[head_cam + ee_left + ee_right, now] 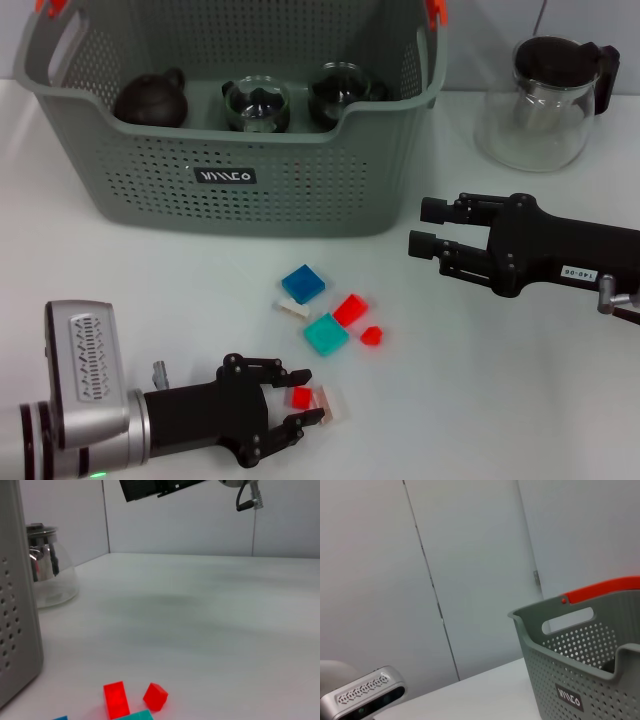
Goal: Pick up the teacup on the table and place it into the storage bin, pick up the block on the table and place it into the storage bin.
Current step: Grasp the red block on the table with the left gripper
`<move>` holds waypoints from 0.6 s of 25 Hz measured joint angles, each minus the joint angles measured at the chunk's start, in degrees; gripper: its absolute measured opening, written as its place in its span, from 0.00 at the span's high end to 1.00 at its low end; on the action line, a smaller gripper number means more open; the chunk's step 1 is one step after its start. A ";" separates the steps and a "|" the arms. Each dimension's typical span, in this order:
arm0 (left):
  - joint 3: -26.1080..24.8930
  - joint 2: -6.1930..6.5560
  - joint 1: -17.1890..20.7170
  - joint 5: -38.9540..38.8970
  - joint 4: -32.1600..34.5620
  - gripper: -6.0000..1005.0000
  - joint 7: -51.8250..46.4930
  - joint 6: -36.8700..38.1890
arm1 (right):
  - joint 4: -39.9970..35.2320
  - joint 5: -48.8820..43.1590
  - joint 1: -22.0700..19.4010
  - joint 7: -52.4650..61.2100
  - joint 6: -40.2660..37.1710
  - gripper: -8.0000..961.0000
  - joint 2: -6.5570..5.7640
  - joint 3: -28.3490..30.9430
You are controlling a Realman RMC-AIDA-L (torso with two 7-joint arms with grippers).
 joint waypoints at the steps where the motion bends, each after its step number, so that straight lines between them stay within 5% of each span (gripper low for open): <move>1: 0.00 0.01 -0.01 0.00 0.00 0.59 0.01 -0.01 | 0.00 0.00 0.00 0.00 0.00 0.46 -0.02 0.00; 15: 0.03 0.16 -0.45 -0.06 0.08 0.67 -0.28 -0.75 | 0.00 0.00 0.19 0.00 0.06 0.46 -0.07 0.00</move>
